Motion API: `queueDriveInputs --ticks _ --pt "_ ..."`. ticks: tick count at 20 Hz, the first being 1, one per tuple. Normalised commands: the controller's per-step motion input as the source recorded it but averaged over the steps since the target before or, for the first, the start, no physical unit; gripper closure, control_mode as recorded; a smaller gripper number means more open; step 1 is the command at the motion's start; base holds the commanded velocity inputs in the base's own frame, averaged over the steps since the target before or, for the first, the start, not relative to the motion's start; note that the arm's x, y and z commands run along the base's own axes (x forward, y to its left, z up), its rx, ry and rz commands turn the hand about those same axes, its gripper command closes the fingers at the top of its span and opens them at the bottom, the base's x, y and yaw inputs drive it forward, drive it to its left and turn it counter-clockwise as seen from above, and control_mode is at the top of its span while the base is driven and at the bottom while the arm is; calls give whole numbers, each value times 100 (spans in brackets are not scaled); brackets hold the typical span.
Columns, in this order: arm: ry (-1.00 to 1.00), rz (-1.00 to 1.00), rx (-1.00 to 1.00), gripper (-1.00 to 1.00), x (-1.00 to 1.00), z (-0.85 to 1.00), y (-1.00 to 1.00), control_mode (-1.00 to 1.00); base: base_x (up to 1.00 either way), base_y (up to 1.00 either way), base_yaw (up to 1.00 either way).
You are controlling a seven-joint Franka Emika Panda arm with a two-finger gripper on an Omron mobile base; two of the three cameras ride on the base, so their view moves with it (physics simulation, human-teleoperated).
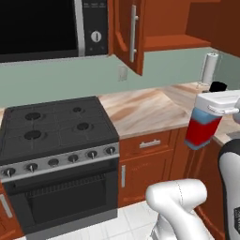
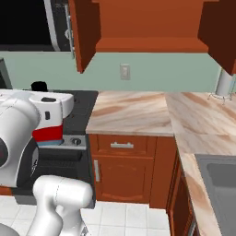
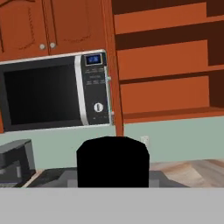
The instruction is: Open the cabinet directly in front. Then move the liquor and the mug to the dining counter with the candle on it.
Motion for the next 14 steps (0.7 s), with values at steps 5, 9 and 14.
queueDriveInputs --ticks 5,9,14 --pt "0 0 0 100 0 0 0 100 -22 75 0" --pt "0 0 0 100 0 0 0 100 -31 55 7" --pt "0 0 0 100 0 0 0 100 -27 44 21"
